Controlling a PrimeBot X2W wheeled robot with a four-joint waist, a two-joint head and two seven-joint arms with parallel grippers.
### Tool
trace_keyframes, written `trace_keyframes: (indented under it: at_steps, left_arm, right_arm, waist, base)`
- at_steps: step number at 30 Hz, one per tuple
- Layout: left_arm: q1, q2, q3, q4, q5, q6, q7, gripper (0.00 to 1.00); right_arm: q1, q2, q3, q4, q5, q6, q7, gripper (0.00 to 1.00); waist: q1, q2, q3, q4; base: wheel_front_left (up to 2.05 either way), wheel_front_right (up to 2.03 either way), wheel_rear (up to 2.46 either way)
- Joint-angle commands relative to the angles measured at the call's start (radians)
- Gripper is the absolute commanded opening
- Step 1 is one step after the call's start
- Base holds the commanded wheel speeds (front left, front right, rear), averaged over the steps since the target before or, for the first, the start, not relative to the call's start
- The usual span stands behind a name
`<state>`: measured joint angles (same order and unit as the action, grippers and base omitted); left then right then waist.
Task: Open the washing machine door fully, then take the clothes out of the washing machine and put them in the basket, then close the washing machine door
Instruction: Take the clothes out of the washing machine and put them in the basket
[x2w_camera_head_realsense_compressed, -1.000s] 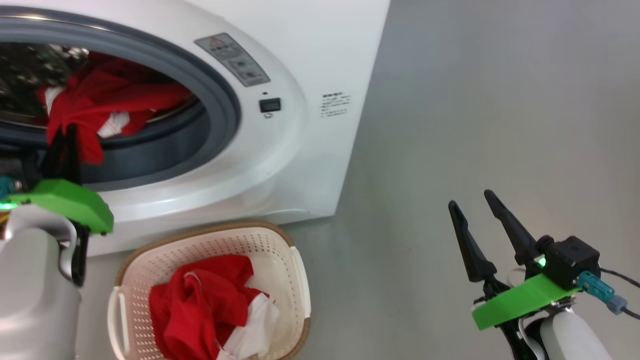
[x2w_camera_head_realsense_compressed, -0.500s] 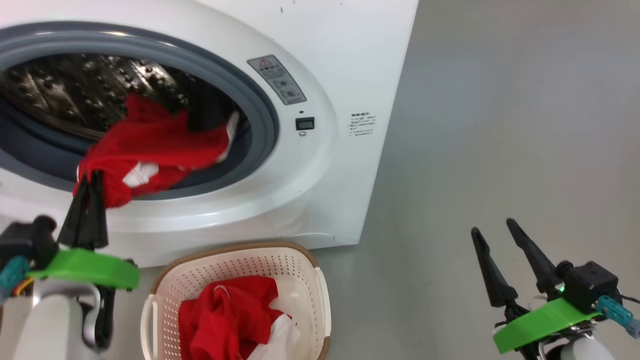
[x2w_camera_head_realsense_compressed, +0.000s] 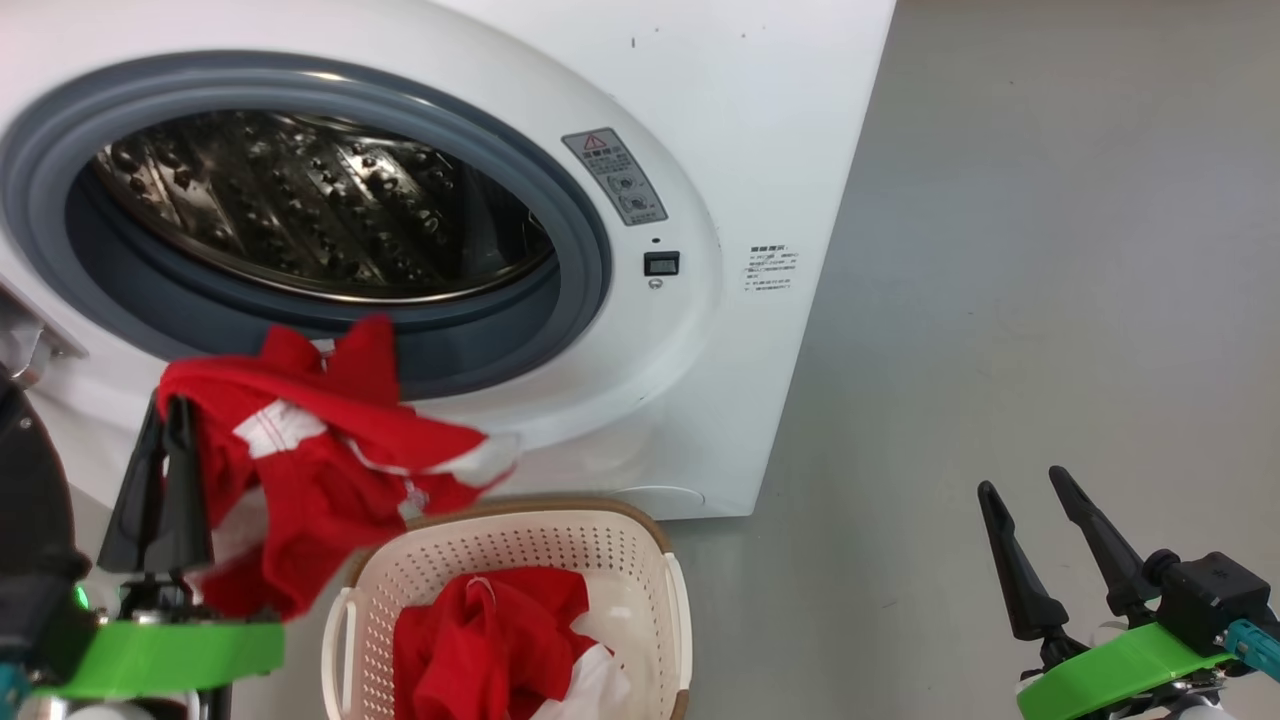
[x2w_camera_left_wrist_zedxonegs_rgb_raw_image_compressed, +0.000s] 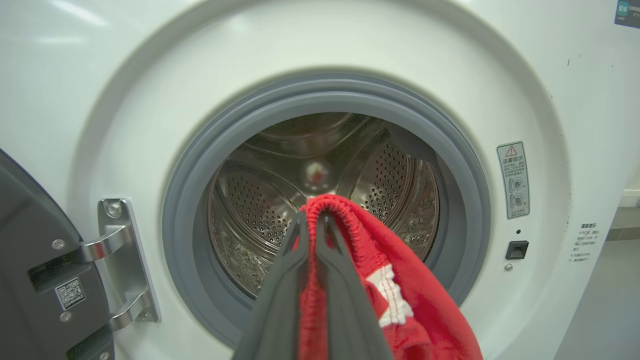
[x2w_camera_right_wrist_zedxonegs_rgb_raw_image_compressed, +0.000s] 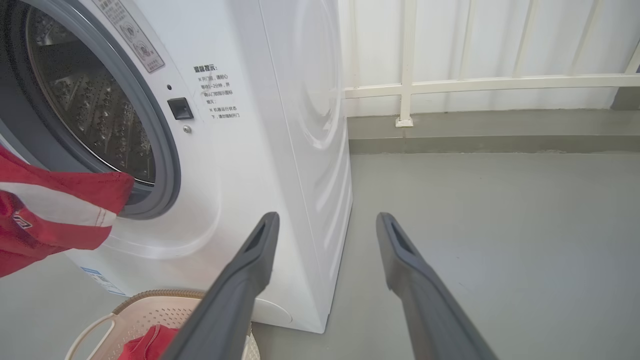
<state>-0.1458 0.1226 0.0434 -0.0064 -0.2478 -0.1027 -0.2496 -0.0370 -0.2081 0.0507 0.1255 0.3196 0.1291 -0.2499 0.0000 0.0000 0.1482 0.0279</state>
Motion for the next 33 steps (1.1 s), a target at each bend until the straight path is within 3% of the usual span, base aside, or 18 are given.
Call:
trace_keyframes:
  at_steps: [1,7,12,18,33]
  left_arm:
    - [-0.005,0.021,0.039,-0.041,0.010,-0.004,-0.012,0.00]
    - [0.071,0.010,0.015,-0.128,0.021,0.001,-0.004,0.00]
    - [0.126,-0.021,-0.050,-0.078,0.010,-0.002,0.005,0.00]
    - [0.114,-0.032,-0.106,0.106,0.030,-0.008,-0.006,0.00]
    - [-0.119,-0.020,-0.218,0.608,0.056,-0.027,-0.012,0.00]
  right_arm:
    - [0.003,-0.018,0.016,-0.027,0.013,0.002,-0.012,1.00]
    - [0.003,-0.023,0.019,-0.029,0.014,0.002,-0.012,1.00]
    - [-0.009,-0.019,0.034,-0.031,0.013,0.002,-0.012,1.00]
    - [-0.025,-0.015,0.046,-0.031,0.014,0.002,-0.012,1.00]
    - [-0.091,0.012,0.073,-0.034,0.007,0.002,-0.012,1.00]
  waist:
    - [0.0000,0.0000,-0.003,0.004]
    - [0.0000,0.0000,-0.006,0.006]
    - [0.0000,0.0000,0.010,-0.006]
    - [0.0000,0.0000,0.038,-0.024]
    - [0.0000,0.0000,0.157,-0.101]
  base:
    - [0.00,0.00,0.00]
    - [0.00,0.00,0.00]
    - [0.00,0.00,0.00]
    - [0.00,0.00,0.00]
    - [0.00,0.00,0.00]
